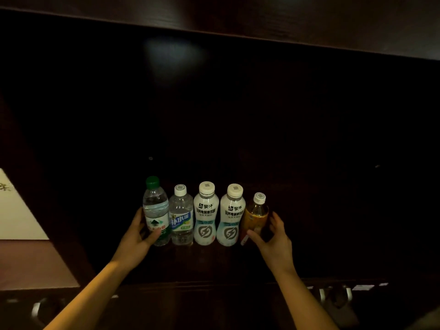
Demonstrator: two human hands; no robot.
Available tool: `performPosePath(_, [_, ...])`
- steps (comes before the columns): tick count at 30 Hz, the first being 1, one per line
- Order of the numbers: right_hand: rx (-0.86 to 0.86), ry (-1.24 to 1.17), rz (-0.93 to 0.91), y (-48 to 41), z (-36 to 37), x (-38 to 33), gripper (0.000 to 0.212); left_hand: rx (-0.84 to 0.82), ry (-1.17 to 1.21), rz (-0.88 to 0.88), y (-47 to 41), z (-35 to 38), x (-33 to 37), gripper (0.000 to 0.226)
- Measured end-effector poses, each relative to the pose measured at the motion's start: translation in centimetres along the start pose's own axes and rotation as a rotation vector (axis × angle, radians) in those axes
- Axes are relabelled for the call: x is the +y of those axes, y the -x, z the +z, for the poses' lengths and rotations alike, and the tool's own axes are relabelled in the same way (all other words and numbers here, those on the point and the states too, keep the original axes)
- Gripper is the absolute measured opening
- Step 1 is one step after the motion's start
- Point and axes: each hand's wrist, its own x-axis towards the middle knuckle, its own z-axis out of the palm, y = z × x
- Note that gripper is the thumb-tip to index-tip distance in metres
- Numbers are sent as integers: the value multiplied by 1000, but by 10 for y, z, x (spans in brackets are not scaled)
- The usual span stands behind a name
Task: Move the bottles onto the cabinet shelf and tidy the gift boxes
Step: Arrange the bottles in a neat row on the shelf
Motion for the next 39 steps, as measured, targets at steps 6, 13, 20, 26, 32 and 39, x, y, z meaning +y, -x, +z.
performPosePath(6, [56,-9,-15,36,-18,-19,101,47,80,-80,12,-5,6,85])
performPosePath(13, [70,31,-117,92,-27,-46,96,37,-22,63,62,-19,27,79])
performPosePath(20, [9,-16,-284,133,-17,-72,73,70,12,108,124,-45,57,69])
performPosePath(26, [-130,-76,-317,164,6,-101,82,150,26,127,177,-85,73,59])
performPosePath(32, [-292,-116,-365,198,43,-144,88,300,-1,90,234,-148,77,59])
performPosePath(39, [-469,-205,-444,241,113,-211,85,515,-60,42,287,-237,76,59])
